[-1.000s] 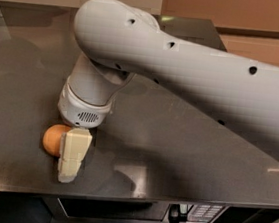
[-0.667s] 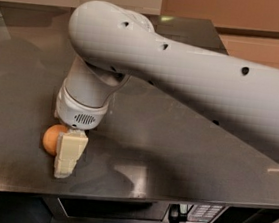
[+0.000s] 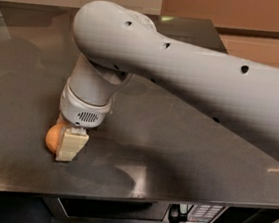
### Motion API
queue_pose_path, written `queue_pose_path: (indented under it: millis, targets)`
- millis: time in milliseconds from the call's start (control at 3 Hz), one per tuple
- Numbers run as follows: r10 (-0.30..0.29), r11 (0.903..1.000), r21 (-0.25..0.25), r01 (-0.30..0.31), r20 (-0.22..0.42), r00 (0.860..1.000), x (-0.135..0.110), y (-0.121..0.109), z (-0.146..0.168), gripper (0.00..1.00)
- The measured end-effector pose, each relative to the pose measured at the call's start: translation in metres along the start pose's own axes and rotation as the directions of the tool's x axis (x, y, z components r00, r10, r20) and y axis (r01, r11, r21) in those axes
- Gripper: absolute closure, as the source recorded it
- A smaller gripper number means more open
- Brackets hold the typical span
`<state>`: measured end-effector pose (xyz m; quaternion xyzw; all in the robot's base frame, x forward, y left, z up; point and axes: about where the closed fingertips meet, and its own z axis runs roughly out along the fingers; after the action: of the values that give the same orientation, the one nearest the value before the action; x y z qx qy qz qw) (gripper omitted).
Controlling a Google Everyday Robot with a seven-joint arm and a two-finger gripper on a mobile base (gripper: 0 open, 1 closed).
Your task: Move orange near pepsi can
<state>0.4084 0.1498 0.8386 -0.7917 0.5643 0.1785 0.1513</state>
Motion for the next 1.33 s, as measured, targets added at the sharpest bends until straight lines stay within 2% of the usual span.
queue_pose_path:
  millis: [333, 667, 1000, 1333]
  targets:
    - [0.056, 0.9982, 0.021, -0.056, 0.015, 0.998, 0.016, -0.005, -0.023, 0.88]
    - [0.157, 0.9845, 0.074, -0.159, 0.033, 0.987, 0.048, -0.013, -0.063, 1.00]
    - [0.224, 0.9675, 0.110, -0.228, 0.047, 0.973, 0.071, -0.019, -0.089, 1.00]
    - [0.354, 0.9154, 0.178, -0.361, 0.071, 0.932, 0.117, -0.031, -0.120, 1.00]
